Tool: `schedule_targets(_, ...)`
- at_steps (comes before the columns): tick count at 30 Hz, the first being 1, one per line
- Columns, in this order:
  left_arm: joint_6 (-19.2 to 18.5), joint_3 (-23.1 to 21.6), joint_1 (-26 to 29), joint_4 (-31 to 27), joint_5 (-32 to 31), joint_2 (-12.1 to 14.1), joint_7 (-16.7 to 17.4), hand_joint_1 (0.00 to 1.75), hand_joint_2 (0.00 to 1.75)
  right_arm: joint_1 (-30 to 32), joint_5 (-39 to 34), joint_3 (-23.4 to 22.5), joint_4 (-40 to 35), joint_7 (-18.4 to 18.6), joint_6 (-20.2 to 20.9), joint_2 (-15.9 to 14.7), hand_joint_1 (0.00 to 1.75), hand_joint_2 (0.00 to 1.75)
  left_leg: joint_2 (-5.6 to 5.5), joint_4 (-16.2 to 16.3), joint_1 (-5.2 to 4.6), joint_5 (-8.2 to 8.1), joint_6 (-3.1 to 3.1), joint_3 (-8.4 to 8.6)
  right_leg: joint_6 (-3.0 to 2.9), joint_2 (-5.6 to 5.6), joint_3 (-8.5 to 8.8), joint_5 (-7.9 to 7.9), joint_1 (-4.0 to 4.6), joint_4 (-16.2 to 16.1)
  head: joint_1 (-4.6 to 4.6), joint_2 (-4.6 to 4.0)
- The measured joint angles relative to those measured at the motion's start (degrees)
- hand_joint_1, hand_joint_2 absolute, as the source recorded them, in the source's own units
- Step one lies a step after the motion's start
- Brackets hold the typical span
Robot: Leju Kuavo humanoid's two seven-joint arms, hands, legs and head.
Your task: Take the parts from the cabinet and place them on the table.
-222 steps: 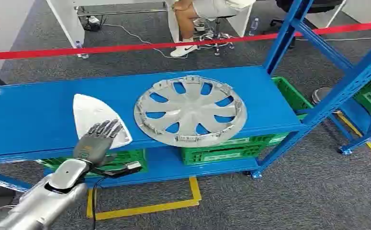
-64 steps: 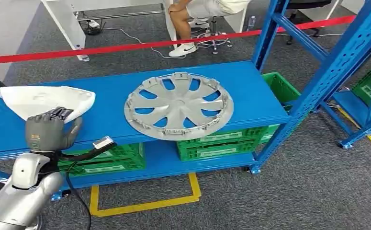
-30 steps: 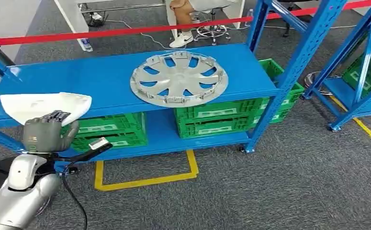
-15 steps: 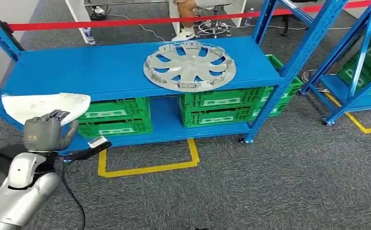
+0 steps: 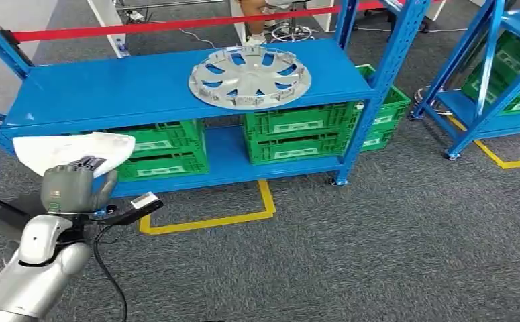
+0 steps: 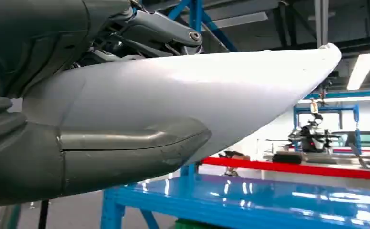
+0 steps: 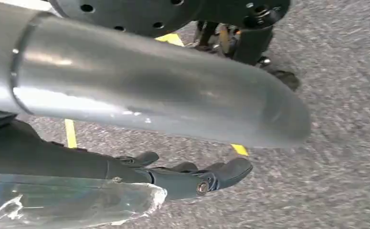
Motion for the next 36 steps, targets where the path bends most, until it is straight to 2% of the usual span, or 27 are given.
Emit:
schedule_targets(2,-0.1,-0.5,-0.7,0.3,-0.5,-0.6,0.0,1.75,1.75,0.0,0.0,0.0,0.0,-0.5,0.4,0.0,0.0,0.0,0.0,-6.5,0.1,3.63,0.2,5.31,0.45,0.06,-2.01,0.89,-0.05,0.8,-0.04,0.0)
schedule_targets(3,-0.2,-0.7,-1.2,0.4,-0.7,-1.0,0.1,1.75,1.75,0.0,0.0,0.0,0.0,-0.7,0.7,0.0,0.0,0.0,-0.05,-11.4,0.09,3.44,0.44,9.07,0.76,0.09,-2.62,1.28,-0.05,1.3,-0.09,0.0)
schedule_targets(4,-0.2,-1.0,-1.8,0.5,-0.8,-1.3,0.2,1.75,1.75,-0.1,0.0,0.0,0.0,-0.9,0.8,0.0,0.0,0.0,-0.07,-15.9,-0.12,2.2,0.75,12.44,1.1,0.11,-3.24,1.53,0.31,1.6,-0.09,0.0)
schedule_targets(5,-0.2,-1.2,-2.3,0.5,-1.0,-1.6,0.3,1.75,1.75,-0.1,0.0,-0.1,0.0,-0.9,0.9,-0.1,0.0,0.0,-0.15,-18.2,-0.12,1.12,1.35,13.27,1.51,0.08,-3.66,2.26,0.28,1.8,0.02,0.0)
schedule_targets(8,-0.3,-1.8,-2.6,1.3,-1.2,-2.4,0.8,1.75,1.75,0.2,0.0,-0.1,0.1,-0.8,0.9,-0.5,0.0,0.0,-0.09,-18.1,-0.47,2.45,2.36,11.78,2.45,0.14,-4.25,4.08,0.11,1.3,-0.07,0.0)
schedule_targets(9,-0.3,-2.2,-2.9,1.6,-1.3,-2.7,0.8,1.75,1.75,0.3,0.0,-0.1,0.2,-0.8,0.9,-0.6,0.0,0.0,0.29,-18.3,-0.15,3.16,2.88,11.36,2.76,0.31,-4.74,2.5,-0.12,1.8,0.02,0.0)
schedule_targets(10,-0.5,-2.3,-3.0,1.8,-1.4,-2.9,0.9,1.75,1.75,0.5,0.0,-0.1,0.2,-0.7,0.9,-0.6,0.0,0.0,0.28,-18.3,-0.18,3.73,3.37,10.65,3.02,0.31,-5.93,-0.62,-0.17,3.8,0.2,0.0)
schedule_targets(12,-0.7,-2.5,-3.2,2.2,-1.4,-3.3,0.9,1.75,1.75,0.4,0.0,-0.1,0.2,-0.7,0.9,-0.8,0.0,0.0,0.3,-18.3,-0.43,5.04,3.8,9.02,3.38,0.32,-8.25,-7.23,-0.19,12.9,0.2,0.0)
schedule_targets(13,-0.8,-2.6,-3.2,2.4,-1.4,-3.3,0.9,1.75,1.75,0.4,0.0,-0.1,0.2,-0.7,0.9,-0.9,0.0,0.0,0.3,-18.2,-0.56,5.68,3.89,8.15,3.48,0.32,-9.14,-8.92,-0.19,17.0,0.11,0.0)
schedule_targets(14,-0.9,-2.8,-3.2,2.6,-1.4,-3.5,0.9,1.75,1.75,0.4,0.0,-0.1,0.2,-0.7,0.9,-1.0,0.0,0.0,0.29,-18.2,-0.7,6.33,3.9,7.26,3.5,0.32,-9.23,-8.94,-0.18,19.4,0.18,0.0)
schedule_targets(15,-1.0,-3.0,-3.2,2.7,-1.4,-3.5,1.0,1.75,1.75,0.4,0.0,-0.1,0.2,-0.7,0.9,-1.0,0.0,0.0,0.29,-18.1,-0.83,6.94,3.88,6.44,3.39,0.33,-8.1,-7.35,-0.16,19.2,0.13,0.0)
schedule_targets(17,-1.0,-3.2,-3.2,3.0,-1.4,-3.5,1.0,1.75,1.75,0.4,0.0,-0.1,0.2,-0.7,0.9,-1.2,0.0,0.0,0.25,-18.1,-1.07,7.95,3.75,5.1,2.78,0.35,-3.05,-3.25,-0.07,12.9,0.15,0.0)
schedule_targets(18,-1.0,-3.2,-3.2,3.0,-1.5,-3.6,1.0,1.75,1.75,0.3,0.0,-0.1,0.2,-0.7,0.9,-1.3,0.0,0.0,0.23,-18.1,-1.16,8.45,3.63,4.68,2.28,0.48,1.02,-2.42,0.05,7.1,0.15,0.0)
schedule_targets(19,-1.0,-3.3,-3.3,3.0,-1.5,-3.6,1.0,1.75,1.75,0.2,0.0,0.0,0.2,-0.7,0.9,-1.4,0.0,0.0,0.23,-18.0,-1.43,8.84,3.32,4.23,1.81,0.56,4.62,-3.83,0.37,2.2,0.11,0.0)
schedule_targets(20,-1.0,-3.3,-3.5,3.0,-1.6,-3.6,1.0,1.75,1.75,0.2,0.0,0.0,0.2,-0.7,0.9,-1.5,0.0,0.0,0.33,-17.9,-1.46,9.45,3.12,4.0,1.71,0.51,6.12,-4.43,0.32,-0.9,-0.07,0.0)
schedule_targets(23,-1.0,-3.5,-3.5,3.1,-1.6,-3.7,1.0,1.75,1.75,0.4,0.0,0.0,0.2,-0.6,0.9,-1.5,0.0,0.0,0.3,-18.3,-1.1,11.1,2.29,3.45,1.22,0.51,5.19,-3.3,0.75,-0.9,0.07,0.0)
schedule_targets(24,-1.0,-3.6,-3.5,3.2,-1.6,-3.6,1.0,1.75,1.75,0.4,0.0,0.0,0.2,-0.5,0.9,-1.5,0.0,0.0,0.07,-18.0,-1.05,10.04,1.97,2.99,0.68,0.13,5.03,-2.44,0.15,-1.4,0.07,0.0)
schedule_targets(25,-1.1,-3.6,-3.6,3.2,-1.6,-3.6,1.2,1.75,1.75,0.3,0.0,0.0,0.2,-0.5,0.9,-1.5,0.0,0.0,-0.08,-16.4,-1.06,7.24,1.56,2.31,0.21,0.14,4.25,-2.02,0.2,-1.4,-0.21,0.0)
schedule_targets(26,-1.1,-3.6,-3.6,3.2,-1.6,-3.7,1.3,1.75,1.75,0.3,0.0,0.0,0.2,-0.5,0.9,-1.5,0.0,0.0,-0.09,-12.8,-0.82,3.82,1.28,1.32,-0.21,0.05,3.44,-1.53,0.17,-1.1,-0.35,0.0)
schedule_targets(28,-1.3,-3.7,-3.4,3.3,-1.6,-3.5,1.6,1.75,1.75,0.2,0.0,0.0,0.2,-0.5,0.9,-1.5,0.0,0.0,-0.09,-3.4,-0.47,-1.98,0.74,-0.78,-0.17,0.03,1.83,-0.48,0.18,-0.7,-0.35,0.0)
schedule_targets(29,-1.3,-3.8,-3.3,3.3,-1.6,-3.5,1.7,1.75,1.75,0.3,0.0,0.0,0.2,-0.5,0.9,-1.5,0.0,0.0,-0.09,-0.3,-0.36,-2.36,0.55,-1.06,-0.07,0.01,0.97,-0.04,0.17,-0.4,-0.37,0.0)
schedule_targets(31,-1.4,-3.8,-3.3,3.3,-1.5,-3.5,1.8,1.75,1.75,0.2,0.0,0.0,0.2,-0.5,0.9,-1.5,0.0,0.0,-0.09,-0.5,-0.09,1.55,0.32,1.13,0.26,-0.04,-1.0,0.77,0.09,0.5,-0.35,0.0)
schedule_targets(32,-1.4,-3.8,-3.3,3.3,-1.5,-3.5,1.8,1.75,1.75,0.3,0.0,0.0,0.2,-0.5,0.9,-1.5,0.0,0.0,-0.09,-3.3,0.0,3.65,0.3,3.53,0.47,-0.04,-1.9,1.04,0.02,1.0,-0.37,0.0)
schedule_targets(33,-1.4,-3.8,-3.4,3.3,-1.5,-3.5,1.8,1.75,1.75,0.3,0.0,0.0,0.2,-0.5,0.9,-1.5,0.0,0.0,-0.08,-7.7,0.07,4.57,0.31,6.87,0.76,-0.01,-2.66,1.33,-0.07,1.6,-0.37,0.0)
schedule_targets(34,-1.5,-3.9,-3.5,3.3,-1.5,-3.5,1.9,1.75,1.75,0.3,0.0,0.0,0.2,-0.5,0.9,-1.5,0.0,0.0,-0.1,-12.8,0.1,2.66,0.37,10.36,1.11,-0.01,-3.38,1.58,0.03,2.1,-0.44,0.0)
schedule_targets(35,-1.6,-3.9,-3.5,3.2,-1.5,-3.5,1.9,1.75,1.75,0.2,0.0,0.0,0.2,-0.5,0.9,-1.5,0.0,0.0,-0.28,-16.3,-0.23,1.47,0.79,12.33,1.45,-0.01,-3.75,1.85,0.18,2.6,-0.33,0.0)
schedule_targets(36,-1.6,-3.9,-3.5,3.2,-1.4,-3.5,1.9,1.75,1.75,0.2,0.0,0.0,0.2,-0.6,0.9,-1.5,0.0,0.0,-0.28,-16.7,-0.29,1.11,1.21,12.17,1.85,0.0,-4.05,2.59,0.18,2.6,-0.28,0.0)
